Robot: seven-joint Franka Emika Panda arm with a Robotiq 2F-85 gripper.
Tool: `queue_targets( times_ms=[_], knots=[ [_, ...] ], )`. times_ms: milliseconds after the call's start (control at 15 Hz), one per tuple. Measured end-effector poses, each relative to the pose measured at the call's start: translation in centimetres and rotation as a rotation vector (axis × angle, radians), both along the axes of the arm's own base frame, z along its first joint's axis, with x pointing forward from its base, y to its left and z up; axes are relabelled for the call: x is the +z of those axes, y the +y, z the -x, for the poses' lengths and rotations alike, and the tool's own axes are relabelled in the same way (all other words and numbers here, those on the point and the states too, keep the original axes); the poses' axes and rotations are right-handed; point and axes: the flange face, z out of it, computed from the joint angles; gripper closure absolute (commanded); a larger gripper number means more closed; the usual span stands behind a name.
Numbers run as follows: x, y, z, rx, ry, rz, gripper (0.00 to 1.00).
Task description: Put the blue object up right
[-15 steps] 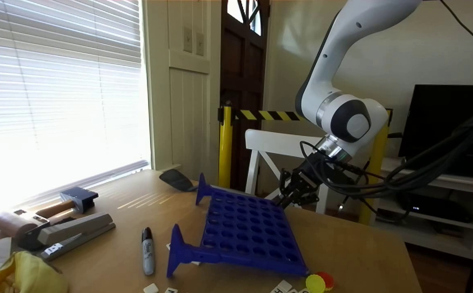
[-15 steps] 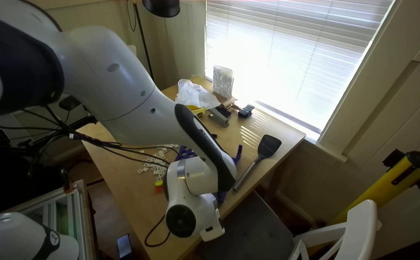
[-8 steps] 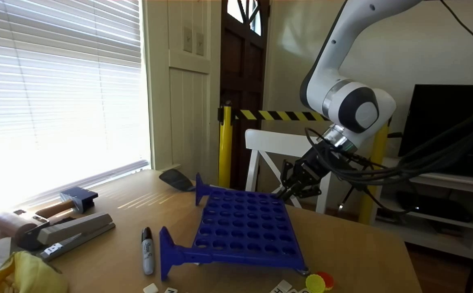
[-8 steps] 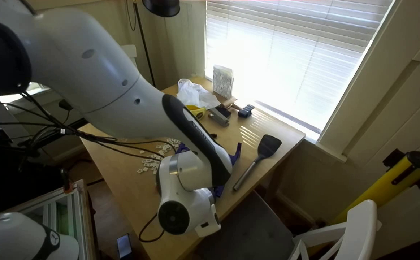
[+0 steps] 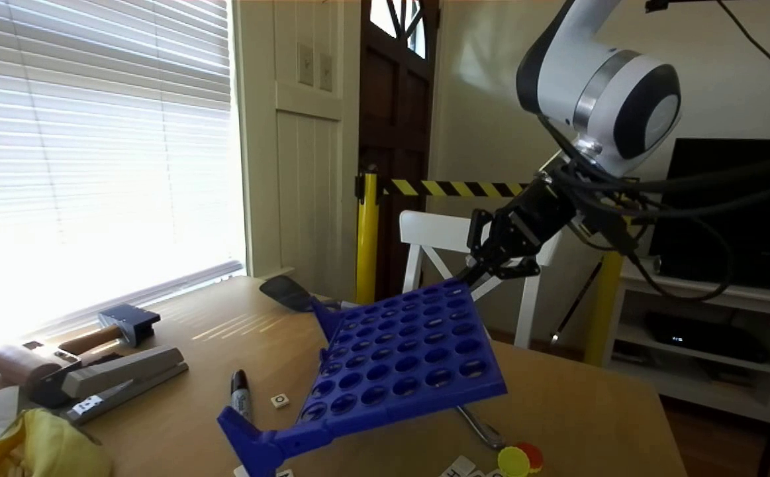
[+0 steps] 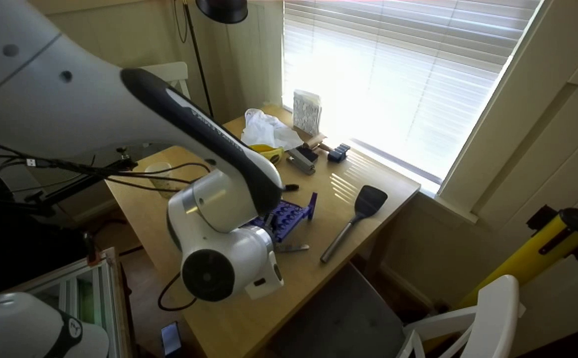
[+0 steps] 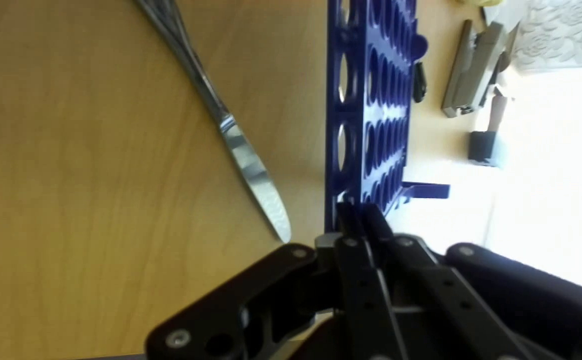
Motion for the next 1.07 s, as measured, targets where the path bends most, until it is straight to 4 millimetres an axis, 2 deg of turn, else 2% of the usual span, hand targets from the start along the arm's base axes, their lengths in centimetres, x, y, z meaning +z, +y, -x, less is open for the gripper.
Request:
queue_targets(
  times_ms=[267,467,867,1067],
  knots=[
    [3.9,0.9,0.3,0.009,-0.013,-0.098,0.99],
    [5.9,0.9,0.6,0.004,-0.004,-0.141,0.99],
    [8.2,1.1,0.7,0.000,0.029,-0.177,0.99],
    [9.4,1.5,0.5,0.004,0.067,-0.114,0.99]
  ],
)
